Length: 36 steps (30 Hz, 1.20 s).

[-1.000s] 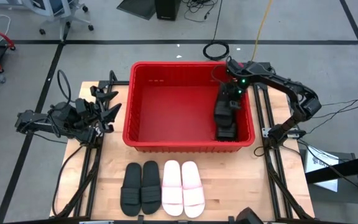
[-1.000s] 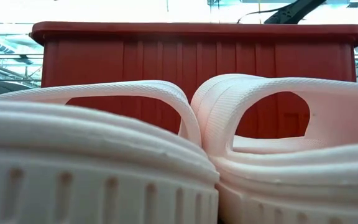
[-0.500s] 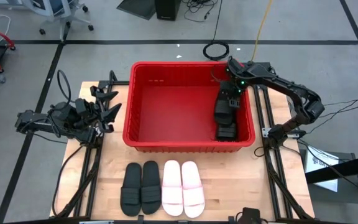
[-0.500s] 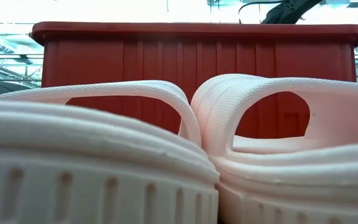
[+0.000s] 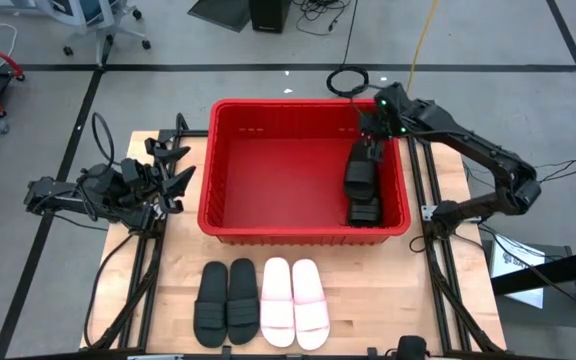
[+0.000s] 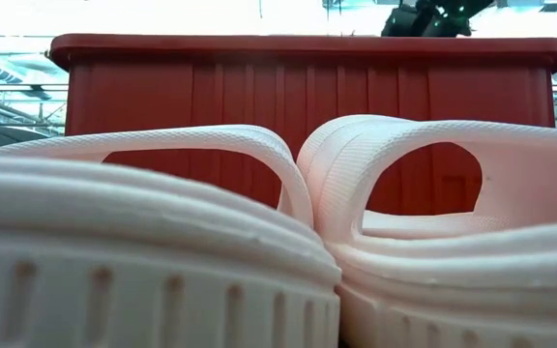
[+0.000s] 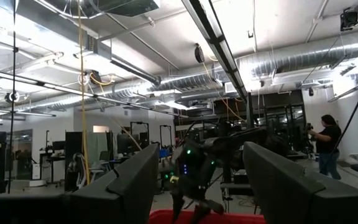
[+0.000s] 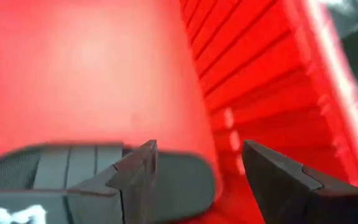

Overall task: Pick and place slides into bin
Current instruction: Put the right white slide into the red bin

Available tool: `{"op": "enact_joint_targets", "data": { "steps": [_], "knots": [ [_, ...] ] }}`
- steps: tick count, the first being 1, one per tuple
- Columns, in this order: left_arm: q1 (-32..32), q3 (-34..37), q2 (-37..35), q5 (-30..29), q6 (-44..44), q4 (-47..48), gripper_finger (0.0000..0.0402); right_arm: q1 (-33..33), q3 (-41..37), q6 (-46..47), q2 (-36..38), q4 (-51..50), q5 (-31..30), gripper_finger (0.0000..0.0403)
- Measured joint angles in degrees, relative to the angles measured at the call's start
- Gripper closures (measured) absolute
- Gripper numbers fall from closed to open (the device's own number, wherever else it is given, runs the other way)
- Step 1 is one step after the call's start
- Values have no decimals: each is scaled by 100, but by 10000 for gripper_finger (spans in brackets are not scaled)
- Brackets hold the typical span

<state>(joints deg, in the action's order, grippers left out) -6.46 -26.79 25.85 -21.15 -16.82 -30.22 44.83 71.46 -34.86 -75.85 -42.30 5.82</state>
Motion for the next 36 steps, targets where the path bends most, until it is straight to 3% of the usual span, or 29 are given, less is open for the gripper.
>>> {"op": "enact_joint_targets", "data": {
  "steps": [16,25,28,31,36],
  "knots": [
    [0,0,1,-2,-152,-13,160,-819,0,1111,452,2373,22,195],
    [0,0,-1,4,-107,-52,160,-1487,0,2310,452,3084,44,199],
    [0,0,-1,20,-83,-58,160,-1804,0,2374,452,3134,347,199],
    [0,0,2,221,-39,-109,160,-2182,0,2487,452,3136,747,200],
    [0,0,2,1034,322,-207,160,-2961,0,2662,450,3134,798,204]
  ]
}}
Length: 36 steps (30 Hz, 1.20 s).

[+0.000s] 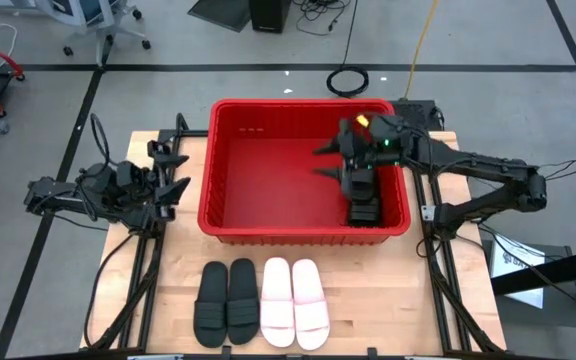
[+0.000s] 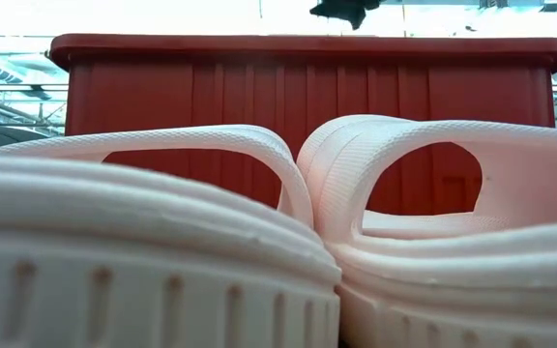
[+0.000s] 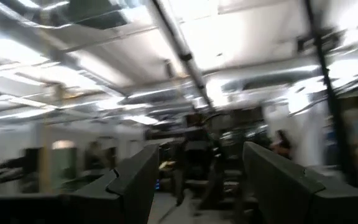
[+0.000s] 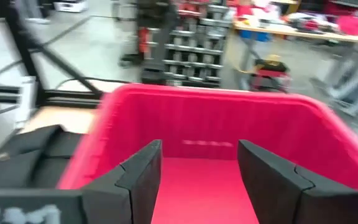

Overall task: Pick and place slides into bin
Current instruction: Put the right white slide into the red bin

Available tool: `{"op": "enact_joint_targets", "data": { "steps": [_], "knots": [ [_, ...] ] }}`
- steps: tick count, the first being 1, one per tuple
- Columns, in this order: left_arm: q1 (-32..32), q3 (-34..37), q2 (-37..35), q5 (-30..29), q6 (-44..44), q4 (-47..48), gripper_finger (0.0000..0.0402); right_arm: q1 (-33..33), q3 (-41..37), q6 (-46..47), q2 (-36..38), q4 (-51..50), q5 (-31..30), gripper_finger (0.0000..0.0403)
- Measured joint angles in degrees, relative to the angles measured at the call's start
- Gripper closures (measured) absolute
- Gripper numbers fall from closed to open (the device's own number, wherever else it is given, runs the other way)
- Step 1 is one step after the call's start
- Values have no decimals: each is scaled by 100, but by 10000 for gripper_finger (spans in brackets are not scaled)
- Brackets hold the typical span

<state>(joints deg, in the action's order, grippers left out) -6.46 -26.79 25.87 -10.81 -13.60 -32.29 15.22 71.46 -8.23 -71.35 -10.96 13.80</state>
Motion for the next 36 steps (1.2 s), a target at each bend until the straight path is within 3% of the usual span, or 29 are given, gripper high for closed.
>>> {"op": "enact_joint_targets", "data": {
  "steps": [7,15,22,29,36],
  "knots": [
    [0,-2,0,1396,561,-97,160,-1082,0,-19,0,0,-7,205],
    [-27,-4,214,2050,1116,-83,160,-2273,-159,-38,0,303,-13,206],
    [-385,-4,645,2281,1244,-597,160,-3052,-1377,-37,-6,2499,-20,206],
    [-891,-4,1008,2280,1242,-1021,160,-3522,-2213,48,-8,3595,-80,206],
    [-1285,-4,1371,2118,1241,-1406,160,-3931,-2286,301,-4,3365,-1388,206]
  ]
}}
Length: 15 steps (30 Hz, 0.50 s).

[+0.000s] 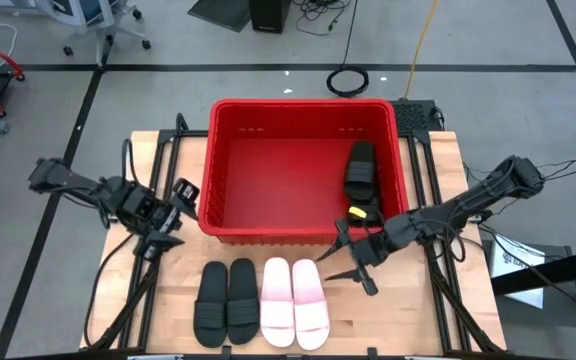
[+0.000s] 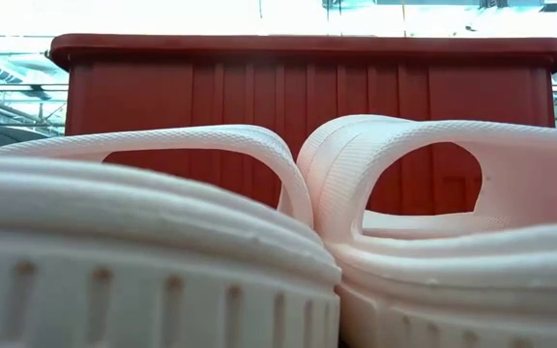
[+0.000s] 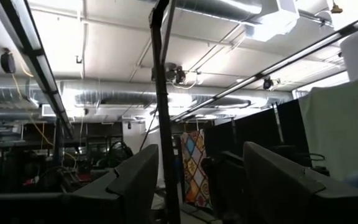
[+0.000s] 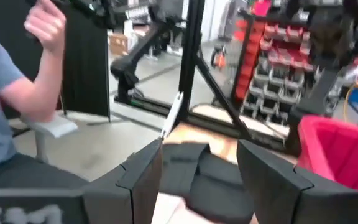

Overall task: Pick and place slides into bin
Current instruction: Put the right white slide into the red bin

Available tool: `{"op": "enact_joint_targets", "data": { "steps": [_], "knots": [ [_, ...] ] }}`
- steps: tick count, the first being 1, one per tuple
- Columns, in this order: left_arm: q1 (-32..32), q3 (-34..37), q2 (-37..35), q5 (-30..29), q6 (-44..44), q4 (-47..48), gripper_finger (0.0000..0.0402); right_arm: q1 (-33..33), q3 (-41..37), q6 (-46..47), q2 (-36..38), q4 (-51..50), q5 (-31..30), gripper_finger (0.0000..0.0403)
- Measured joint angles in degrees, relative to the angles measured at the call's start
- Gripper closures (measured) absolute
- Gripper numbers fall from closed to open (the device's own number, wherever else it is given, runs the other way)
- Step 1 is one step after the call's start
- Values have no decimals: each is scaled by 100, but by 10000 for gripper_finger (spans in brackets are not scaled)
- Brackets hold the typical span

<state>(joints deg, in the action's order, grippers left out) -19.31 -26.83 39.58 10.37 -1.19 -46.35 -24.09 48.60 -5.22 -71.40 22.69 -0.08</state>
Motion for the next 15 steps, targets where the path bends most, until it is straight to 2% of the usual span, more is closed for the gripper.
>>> {"op": "enact_joint_targets", "data": {
  "steps": [6,15],
  "knots": [
    [-265,0,249,-473,1,-117,160,-280,-9,528,-112,-581,-598,206],
    [-683,0,488,-651,269,-307,160,-346,-2,1519,-593,-570,-589,206]
  ]
}}
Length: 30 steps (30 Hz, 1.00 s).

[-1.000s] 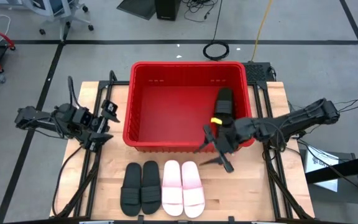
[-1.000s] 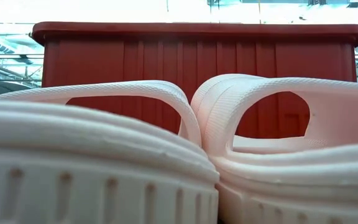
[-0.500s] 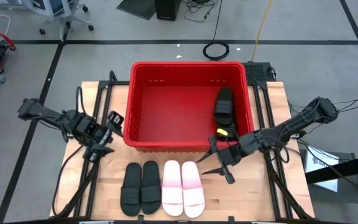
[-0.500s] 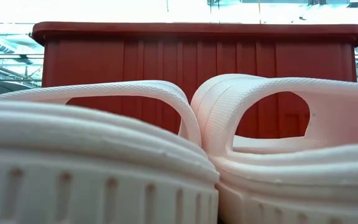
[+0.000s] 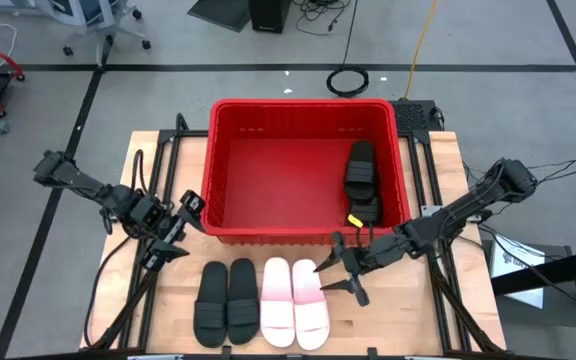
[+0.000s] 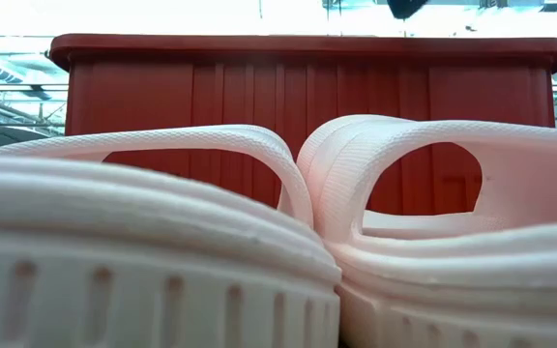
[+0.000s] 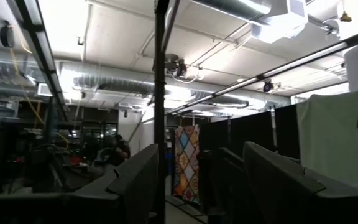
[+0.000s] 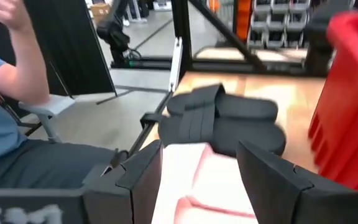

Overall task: Pick and place slides into bin
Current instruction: Put the right white slide into the red bin

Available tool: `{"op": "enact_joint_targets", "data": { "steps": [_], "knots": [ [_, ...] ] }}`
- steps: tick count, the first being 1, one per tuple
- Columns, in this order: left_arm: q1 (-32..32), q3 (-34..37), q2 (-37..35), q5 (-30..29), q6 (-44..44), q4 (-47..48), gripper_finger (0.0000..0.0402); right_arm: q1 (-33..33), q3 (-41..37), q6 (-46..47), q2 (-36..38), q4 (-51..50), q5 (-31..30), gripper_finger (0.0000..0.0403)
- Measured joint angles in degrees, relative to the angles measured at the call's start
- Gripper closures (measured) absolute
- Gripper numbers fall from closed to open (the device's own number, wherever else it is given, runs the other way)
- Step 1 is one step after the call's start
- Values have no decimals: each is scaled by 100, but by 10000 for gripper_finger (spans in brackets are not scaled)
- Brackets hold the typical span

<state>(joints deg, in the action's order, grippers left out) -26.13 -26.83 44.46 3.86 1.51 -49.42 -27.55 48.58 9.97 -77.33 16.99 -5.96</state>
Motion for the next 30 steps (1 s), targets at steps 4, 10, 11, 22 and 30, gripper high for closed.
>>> {"op": "enact_joint_targets", "data": {
  "steps": [4,10,11,22,30],
  "knots": [
    [-265,0,209,-4,54,-238,160,0,0,448,-309,-22,5,206],
    [-686,2,542,-142,49,-773,160,-73,1,784,-692,176,64,206],
    [-750,2,581,-189,43,-812,160,-77,2,836,-741,211,166,206],
    [-1114,-103,766,-623,-127,-831,160,-225,226,1329,-1237,-36,333,206],
    [-1189,-103,768,-701,-135,-813,160,-221,818,1628,-1824,-967,530,206]
  ]
}}
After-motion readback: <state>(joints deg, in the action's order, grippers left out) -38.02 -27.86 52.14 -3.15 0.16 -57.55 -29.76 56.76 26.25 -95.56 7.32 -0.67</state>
